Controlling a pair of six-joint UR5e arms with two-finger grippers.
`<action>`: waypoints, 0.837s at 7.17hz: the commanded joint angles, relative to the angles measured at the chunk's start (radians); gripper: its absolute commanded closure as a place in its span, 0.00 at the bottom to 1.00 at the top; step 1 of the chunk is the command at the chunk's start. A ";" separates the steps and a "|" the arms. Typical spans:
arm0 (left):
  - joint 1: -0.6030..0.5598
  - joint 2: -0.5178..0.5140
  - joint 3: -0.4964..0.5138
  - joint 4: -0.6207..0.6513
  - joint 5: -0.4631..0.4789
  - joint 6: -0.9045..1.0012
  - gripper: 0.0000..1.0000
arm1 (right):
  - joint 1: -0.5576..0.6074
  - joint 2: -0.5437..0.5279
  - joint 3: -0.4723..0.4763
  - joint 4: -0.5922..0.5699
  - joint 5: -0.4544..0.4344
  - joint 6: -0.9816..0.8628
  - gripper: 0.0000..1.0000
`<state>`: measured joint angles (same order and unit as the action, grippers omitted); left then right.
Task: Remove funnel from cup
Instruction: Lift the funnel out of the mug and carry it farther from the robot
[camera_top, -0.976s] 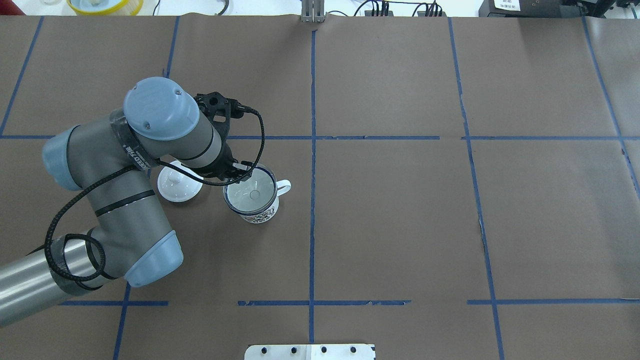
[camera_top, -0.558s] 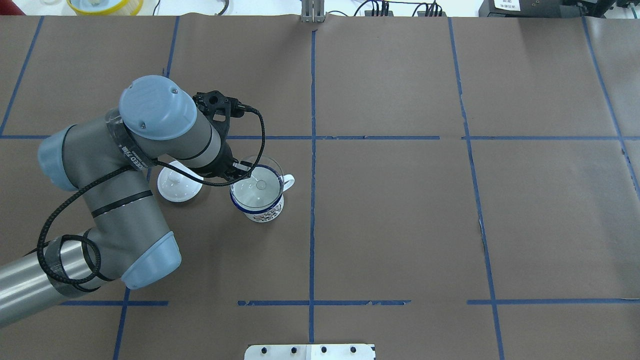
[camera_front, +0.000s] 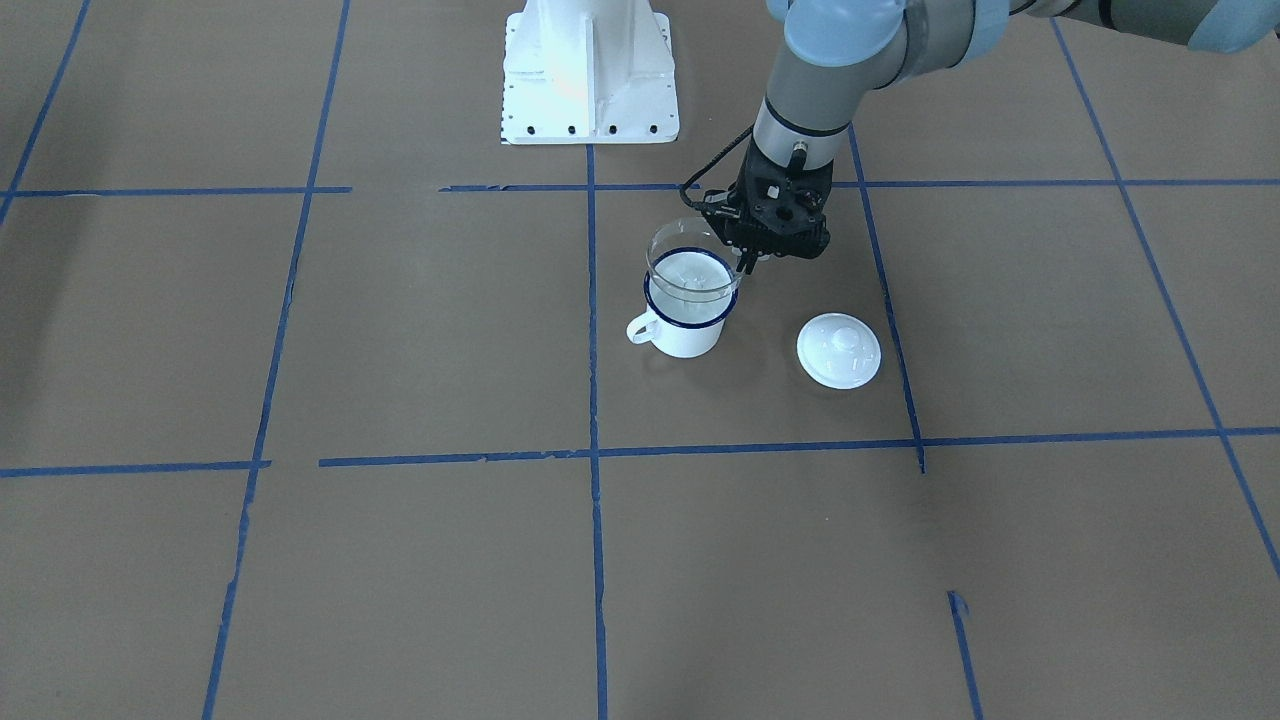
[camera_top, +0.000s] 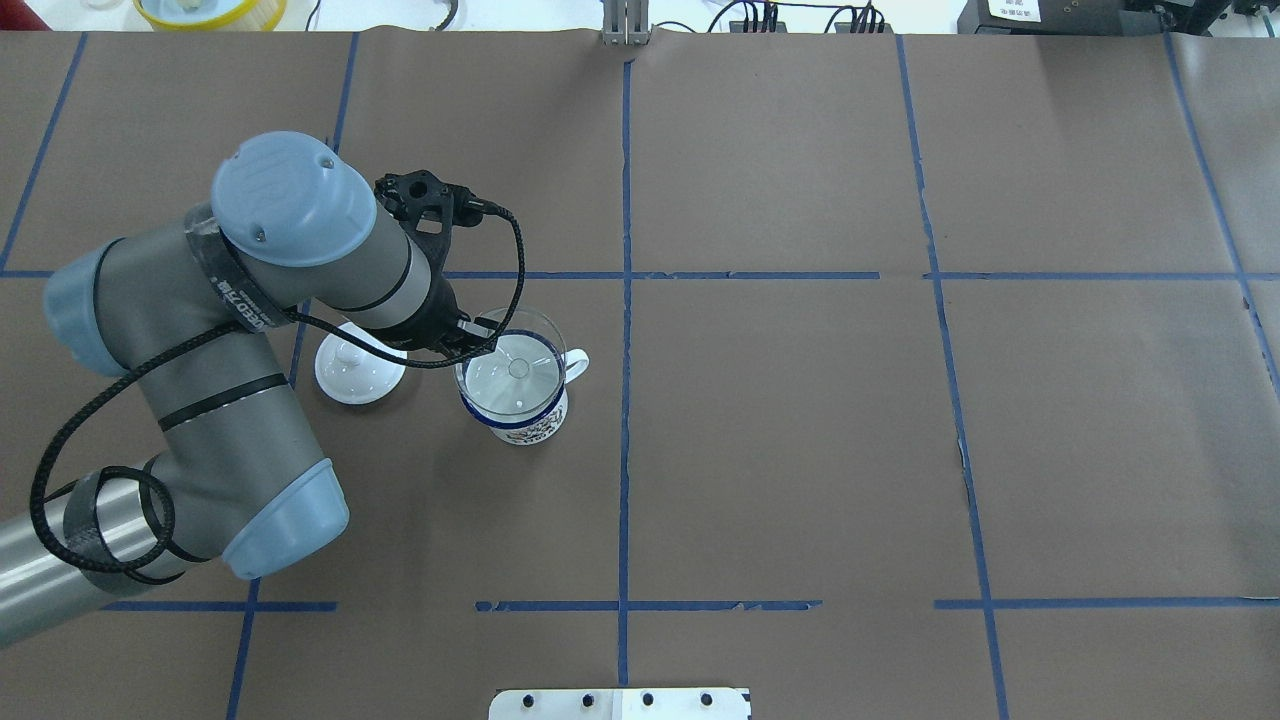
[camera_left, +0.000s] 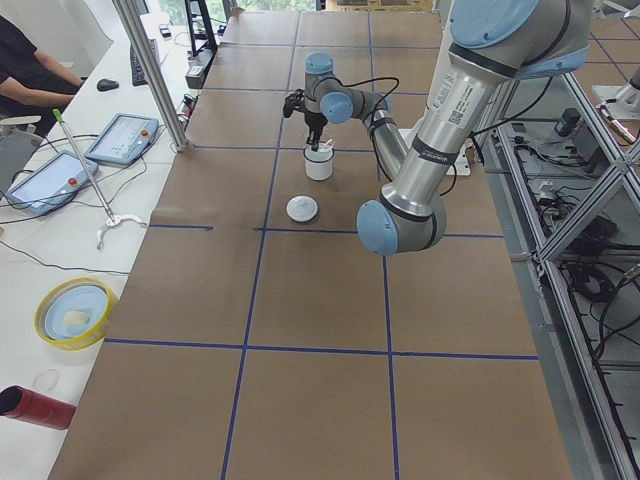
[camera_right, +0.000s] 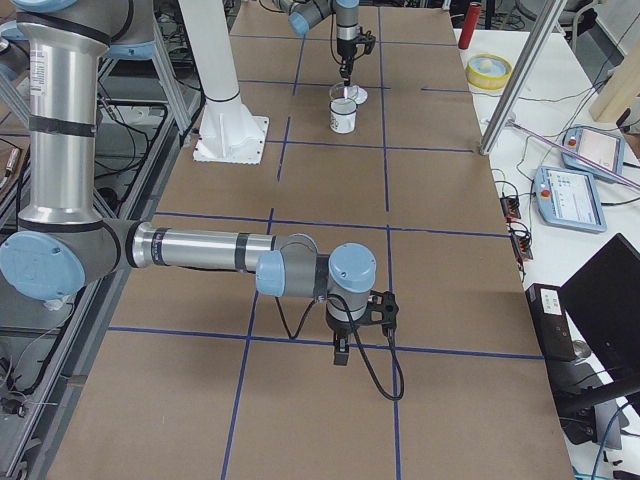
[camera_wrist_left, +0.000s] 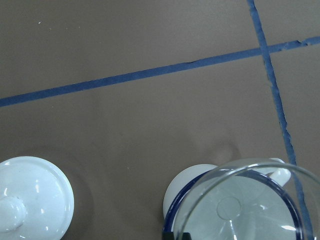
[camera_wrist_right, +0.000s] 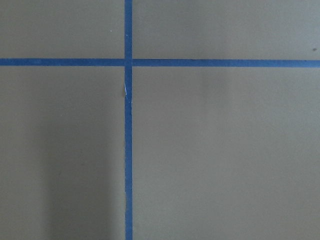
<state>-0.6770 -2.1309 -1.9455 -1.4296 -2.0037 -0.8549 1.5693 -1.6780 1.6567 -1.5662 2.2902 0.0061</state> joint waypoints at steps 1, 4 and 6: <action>-0.134 -0.009 -0.056 0.086 -0.103 0.122 1.00 | 0.000 0.000 0.000 0.000 0.000 0.000 0.00; -0.274 0.002 -0.040 -0.042 -0.236 0.202 1.00 | 0.000 0.001 0.000 0.000 0.000 0.000 0.00; -0.302 0.037 0.067 -0.327 -0.085 0.203 1.00 | 0.000 0.000 0.000 0.000 0.000 0.000 0.00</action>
<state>-0.9663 -2.1206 -1.9345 -1.5808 -2.1892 -0.6523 1.5693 -1.6777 1.6567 -1.5662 2.2903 0.0061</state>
